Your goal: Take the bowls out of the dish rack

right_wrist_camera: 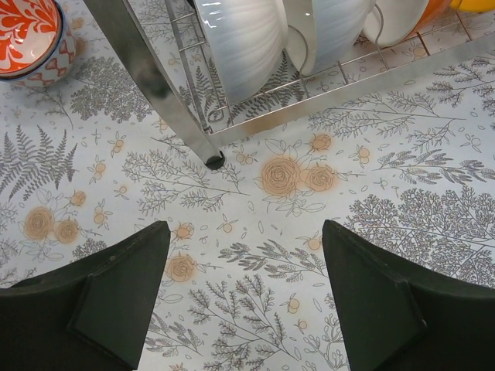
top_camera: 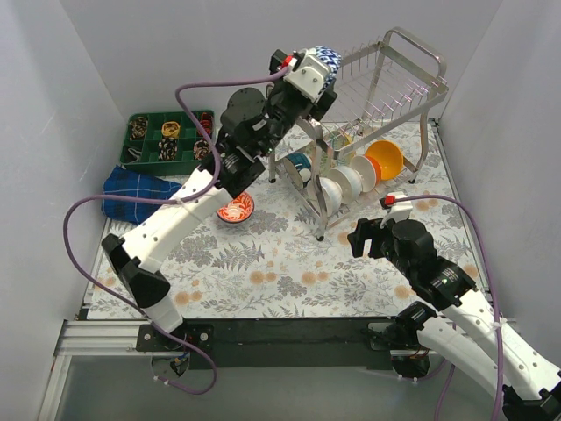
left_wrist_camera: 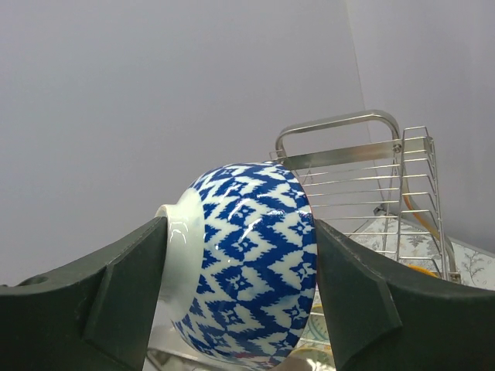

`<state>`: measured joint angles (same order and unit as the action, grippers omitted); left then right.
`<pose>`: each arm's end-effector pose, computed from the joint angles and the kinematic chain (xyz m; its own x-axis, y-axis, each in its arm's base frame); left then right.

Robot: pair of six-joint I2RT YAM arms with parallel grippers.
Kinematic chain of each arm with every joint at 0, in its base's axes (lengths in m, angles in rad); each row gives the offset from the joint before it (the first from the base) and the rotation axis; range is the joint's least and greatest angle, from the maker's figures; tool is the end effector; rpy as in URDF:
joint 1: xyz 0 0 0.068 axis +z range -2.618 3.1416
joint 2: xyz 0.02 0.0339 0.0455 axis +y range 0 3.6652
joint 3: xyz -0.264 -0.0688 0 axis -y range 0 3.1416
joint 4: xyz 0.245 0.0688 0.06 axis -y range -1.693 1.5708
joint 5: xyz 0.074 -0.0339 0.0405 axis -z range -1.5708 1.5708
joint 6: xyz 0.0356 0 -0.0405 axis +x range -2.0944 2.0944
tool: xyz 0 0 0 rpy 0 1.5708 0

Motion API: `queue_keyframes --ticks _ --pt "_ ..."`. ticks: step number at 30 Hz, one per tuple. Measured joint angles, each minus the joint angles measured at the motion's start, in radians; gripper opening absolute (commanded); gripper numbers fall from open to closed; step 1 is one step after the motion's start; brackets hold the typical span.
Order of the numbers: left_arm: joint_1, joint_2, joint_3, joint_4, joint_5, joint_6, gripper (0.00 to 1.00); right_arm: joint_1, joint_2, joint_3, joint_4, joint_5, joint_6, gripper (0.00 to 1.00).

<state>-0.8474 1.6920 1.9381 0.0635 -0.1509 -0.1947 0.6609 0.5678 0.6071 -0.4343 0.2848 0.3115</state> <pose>0.2548 -0.2805 0.5267 0.0728 -0.3714 -0.9256 0.6731 0.7032 -0.2292 0.1164 0.0779 0.2834 -0.4070 0.0562 -0.9117 -0.2728 0.9451 0.1800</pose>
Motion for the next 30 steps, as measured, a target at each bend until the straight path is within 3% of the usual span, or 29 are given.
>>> queue_keyframes --ticks 9,18,23,30 --pt "0.0 -0.204 -0.145 -0.071 -0.116 -0.042 0.01 0.0 -0.006 0.0 0.0 -0.016 0.007 0.87" --pt "0.023 -0.444 -0.462 -0.171 -0.262 -0.226 0.0 0.0 -0.013 0.0 -0.001 -0.032 0.012 0.87" --pt "0.129 -0.537 -0.653 -0.228 -0.229 -0.429 0.0 0.0 -0.012 0.0 -0.001 -0.059 0.014 0.86" --pt "0.328 -0.579 -0.876 -0.242 -0.04 -0.701 0.0 0.0 0.008 -0.015 0.038 -0.219 0.01 0.85"
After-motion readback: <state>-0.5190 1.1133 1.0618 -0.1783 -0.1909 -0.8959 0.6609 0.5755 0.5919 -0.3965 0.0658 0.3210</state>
